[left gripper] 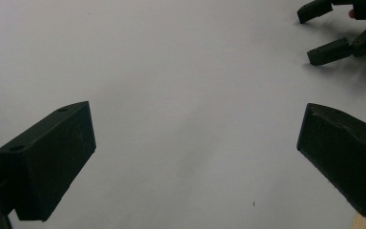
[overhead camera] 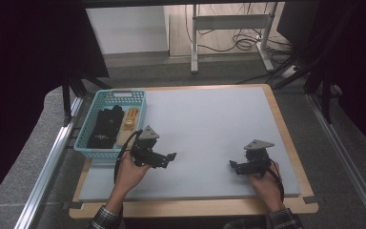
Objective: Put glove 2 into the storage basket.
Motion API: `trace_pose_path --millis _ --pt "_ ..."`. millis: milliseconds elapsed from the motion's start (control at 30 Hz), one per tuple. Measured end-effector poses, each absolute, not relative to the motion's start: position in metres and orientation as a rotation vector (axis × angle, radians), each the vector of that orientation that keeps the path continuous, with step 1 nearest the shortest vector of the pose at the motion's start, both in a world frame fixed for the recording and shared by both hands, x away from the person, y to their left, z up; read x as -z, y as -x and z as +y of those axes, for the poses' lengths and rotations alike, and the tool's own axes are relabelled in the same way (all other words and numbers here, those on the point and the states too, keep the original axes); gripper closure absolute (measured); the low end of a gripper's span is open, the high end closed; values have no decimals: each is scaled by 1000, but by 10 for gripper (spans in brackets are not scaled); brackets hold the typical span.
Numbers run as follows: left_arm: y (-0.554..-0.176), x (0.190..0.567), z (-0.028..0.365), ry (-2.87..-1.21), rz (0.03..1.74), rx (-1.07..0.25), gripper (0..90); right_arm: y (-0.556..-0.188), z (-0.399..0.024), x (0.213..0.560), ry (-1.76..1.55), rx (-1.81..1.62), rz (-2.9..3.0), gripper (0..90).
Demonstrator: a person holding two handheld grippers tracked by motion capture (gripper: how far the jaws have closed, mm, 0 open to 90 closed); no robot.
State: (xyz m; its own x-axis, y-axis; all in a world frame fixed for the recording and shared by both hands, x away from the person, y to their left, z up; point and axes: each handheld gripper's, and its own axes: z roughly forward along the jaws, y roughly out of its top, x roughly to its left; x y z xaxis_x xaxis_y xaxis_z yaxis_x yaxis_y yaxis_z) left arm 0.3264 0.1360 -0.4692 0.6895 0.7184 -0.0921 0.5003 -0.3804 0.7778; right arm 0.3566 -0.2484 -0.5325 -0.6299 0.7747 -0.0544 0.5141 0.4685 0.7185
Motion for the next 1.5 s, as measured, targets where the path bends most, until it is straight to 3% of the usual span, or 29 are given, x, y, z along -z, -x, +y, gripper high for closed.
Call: trace_pose_path --millis 1500 --pt "-320 540 111 -2146 905 -293 0 -357 -248 532 -1085 -961 2347 88"
